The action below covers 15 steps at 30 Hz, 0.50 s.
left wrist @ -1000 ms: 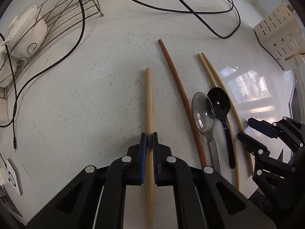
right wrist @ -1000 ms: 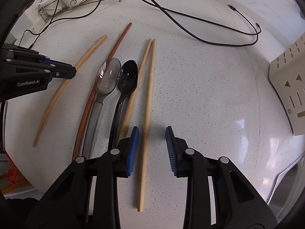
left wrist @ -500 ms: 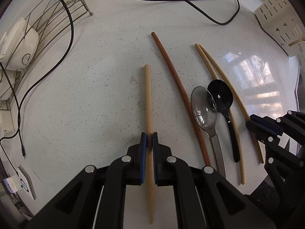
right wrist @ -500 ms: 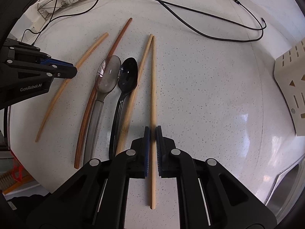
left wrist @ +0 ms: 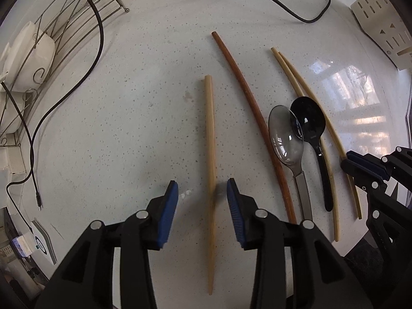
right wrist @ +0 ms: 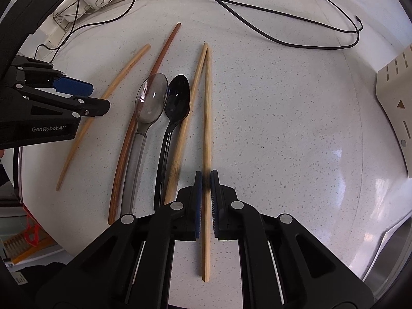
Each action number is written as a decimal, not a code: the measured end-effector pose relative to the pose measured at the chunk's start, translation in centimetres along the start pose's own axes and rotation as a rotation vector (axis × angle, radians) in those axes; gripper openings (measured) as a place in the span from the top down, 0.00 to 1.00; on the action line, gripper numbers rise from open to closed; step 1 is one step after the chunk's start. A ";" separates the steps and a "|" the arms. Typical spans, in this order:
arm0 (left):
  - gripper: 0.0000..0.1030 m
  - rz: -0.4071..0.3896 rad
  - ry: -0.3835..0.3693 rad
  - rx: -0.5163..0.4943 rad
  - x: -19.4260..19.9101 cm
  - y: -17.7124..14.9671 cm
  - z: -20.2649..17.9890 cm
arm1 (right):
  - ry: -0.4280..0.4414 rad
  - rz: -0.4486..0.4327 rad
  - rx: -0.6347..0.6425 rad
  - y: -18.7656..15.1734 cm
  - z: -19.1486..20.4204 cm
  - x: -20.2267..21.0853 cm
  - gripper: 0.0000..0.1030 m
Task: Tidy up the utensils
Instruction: 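Hold the bamboo chopstick with the left tool while the right tool grasps another bamboo chopstick, then lift both held bamboo chopsticks and carry them toward the cream holder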
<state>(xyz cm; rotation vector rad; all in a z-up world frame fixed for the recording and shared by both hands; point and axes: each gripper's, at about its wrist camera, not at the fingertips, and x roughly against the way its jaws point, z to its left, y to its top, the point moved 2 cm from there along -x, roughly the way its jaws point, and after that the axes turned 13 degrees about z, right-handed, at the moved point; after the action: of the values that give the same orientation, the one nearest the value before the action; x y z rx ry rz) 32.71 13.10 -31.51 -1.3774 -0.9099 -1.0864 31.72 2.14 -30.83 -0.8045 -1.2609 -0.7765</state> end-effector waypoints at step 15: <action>0.94 0.007 -0.008 -0.073 -0.8 -0.3 -0.6 | 0.055 0.009 -0.033 0.1 -1.4 0.1 0.94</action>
<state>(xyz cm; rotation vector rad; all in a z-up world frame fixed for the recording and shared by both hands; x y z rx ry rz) 32.10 12.56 -32.18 -1.4442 -0.8781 -1.1191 32.52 0.95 -30.95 -0.8101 -1.1972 -0.8091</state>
